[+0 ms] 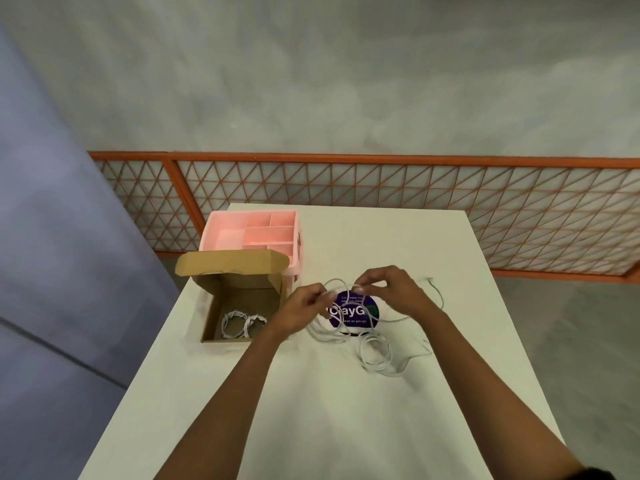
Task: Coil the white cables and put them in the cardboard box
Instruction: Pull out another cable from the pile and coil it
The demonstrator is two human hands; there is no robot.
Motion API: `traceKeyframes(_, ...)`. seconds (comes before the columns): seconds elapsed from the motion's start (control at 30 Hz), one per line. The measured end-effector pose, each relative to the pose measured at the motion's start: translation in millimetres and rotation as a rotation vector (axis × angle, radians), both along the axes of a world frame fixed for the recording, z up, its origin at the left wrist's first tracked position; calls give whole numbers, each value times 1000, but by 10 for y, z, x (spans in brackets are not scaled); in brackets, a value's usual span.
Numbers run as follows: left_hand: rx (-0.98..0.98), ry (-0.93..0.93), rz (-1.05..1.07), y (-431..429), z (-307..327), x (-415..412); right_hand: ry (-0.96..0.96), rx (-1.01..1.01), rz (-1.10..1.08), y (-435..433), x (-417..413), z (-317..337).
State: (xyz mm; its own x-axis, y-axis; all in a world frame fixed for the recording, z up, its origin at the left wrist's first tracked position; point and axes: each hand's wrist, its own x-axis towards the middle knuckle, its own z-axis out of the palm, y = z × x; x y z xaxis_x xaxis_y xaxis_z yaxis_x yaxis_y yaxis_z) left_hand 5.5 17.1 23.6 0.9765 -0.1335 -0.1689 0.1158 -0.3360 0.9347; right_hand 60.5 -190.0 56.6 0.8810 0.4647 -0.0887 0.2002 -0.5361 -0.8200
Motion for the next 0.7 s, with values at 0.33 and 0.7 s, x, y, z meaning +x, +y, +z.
traceKeyframes(0.33,-324,-52,194,-174,651,-148,-46,415,-57,-60,-71,758)
traceKeyframes(0.7,-504,-86,194,-272,930,-241,-326,635,-137,-11,-101,1588)
